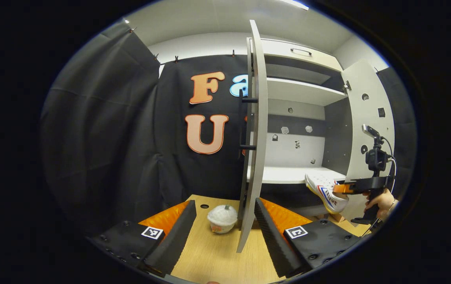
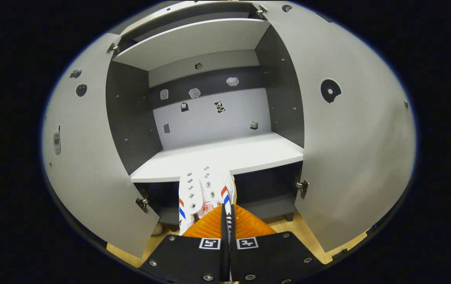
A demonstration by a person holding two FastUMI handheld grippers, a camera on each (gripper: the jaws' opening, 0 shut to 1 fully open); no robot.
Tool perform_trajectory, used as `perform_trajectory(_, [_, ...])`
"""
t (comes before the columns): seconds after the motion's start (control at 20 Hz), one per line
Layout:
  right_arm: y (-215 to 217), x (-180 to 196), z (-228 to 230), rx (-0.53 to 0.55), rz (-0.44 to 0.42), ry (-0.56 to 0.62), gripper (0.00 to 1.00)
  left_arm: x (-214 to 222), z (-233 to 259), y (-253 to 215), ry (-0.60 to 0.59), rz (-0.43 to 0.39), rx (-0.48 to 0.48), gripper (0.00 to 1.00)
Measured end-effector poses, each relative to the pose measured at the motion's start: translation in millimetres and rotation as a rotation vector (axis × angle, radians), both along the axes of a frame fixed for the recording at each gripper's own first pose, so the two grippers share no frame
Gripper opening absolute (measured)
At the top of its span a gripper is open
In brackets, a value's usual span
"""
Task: Grab one shoe with the right hand and put it into the shoe cabinet, grab the other shoe with the left hand and put it into the shoe cabinet; then close the right door with the right hand and the left door with the left hand.
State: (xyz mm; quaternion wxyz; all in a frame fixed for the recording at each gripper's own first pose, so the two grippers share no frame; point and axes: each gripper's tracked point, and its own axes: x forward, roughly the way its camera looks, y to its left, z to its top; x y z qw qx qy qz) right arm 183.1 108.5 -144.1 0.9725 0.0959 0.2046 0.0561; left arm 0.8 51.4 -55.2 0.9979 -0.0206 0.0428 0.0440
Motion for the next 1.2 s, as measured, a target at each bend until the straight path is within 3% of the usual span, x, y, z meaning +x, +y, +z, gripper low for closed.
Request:
perform_trajectory(0.55, [2.1,138.5,51.4,-0.007,-0.046,-0.041,0.00,18.7,-9.4,-6.2,0.004,-0.009,-0.002,0.97])
perform_trajectory(0.95, [-13.6,216.8,28.6,-0.048,-0.116,0.041,0.00,29.1,-15.4,-7.6,0.021,-0.001,0.003,0.96])
perform_trajectory(1.1, [-19.2,228.6,11.5,-0.048,-0.132,0.092,0.00,30.1,-22.2,-8.7,0.043,-0.002,-0.003,0.94])
perform_trajectory(1.2, [-22.8,230.3,6.1,-0.049,-0.142,0.108,0.00,29.4,-23.6,-8.5,0.048,0.005,0.005,0.97])
